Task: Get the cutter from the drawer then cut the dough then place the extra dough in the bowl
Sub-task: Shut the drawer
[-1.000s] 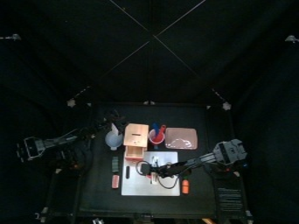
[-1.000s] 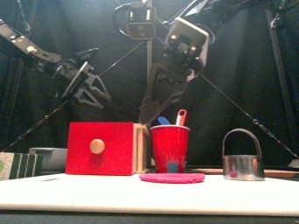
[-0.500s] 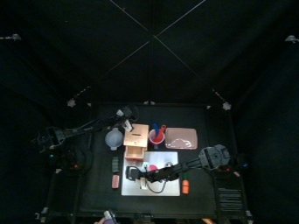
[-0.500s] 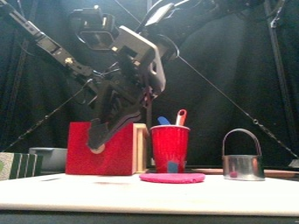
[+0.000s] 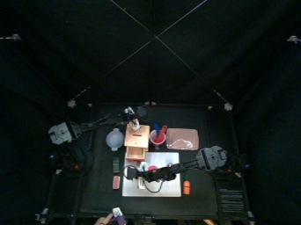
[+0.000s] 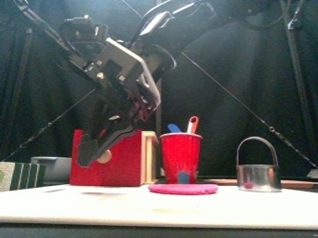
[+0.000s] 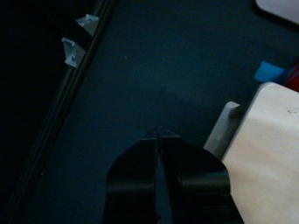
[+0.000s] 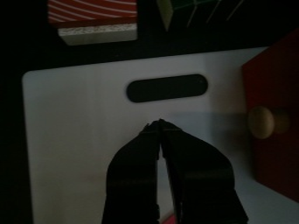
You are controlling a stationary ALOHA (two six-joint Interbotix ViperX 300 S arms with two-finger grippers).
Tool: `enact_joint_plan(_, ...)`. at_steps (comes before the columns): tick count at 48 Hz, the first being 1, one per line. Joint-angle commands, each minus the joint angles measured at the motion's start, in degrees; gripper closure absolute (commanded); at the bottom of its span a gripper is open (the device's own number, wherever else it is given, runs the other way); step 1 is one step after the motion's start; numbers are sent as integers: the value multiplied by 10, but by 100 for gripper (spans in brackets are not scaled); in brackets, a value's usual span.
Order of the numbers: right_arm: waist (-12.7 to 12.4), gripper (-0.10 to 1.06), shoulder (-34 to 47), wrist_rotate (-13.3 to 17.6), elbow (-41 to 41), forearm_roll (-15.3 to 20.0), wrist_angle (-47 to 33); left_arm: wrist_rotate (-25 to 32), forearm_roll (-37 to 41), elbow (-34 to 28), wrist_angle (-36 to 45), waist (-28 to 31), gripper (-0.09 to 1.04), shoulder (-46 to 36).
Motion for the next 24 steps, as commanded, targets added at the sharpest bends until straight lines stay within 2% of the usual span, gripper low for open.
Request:
enact_joint_plan(1,-19,78,-11,-2,-18,-5,2,0,10,-35,17,-1,53,3)
enact_joint_plan(12,-44,78,-11,-3,-16,-11,3,-1,11,-28,25,-13,53,8)
enact_joint_plan(24,-63,78,-11,-3,-13,-35,25,-2,9,-14,13,-22,53,8)
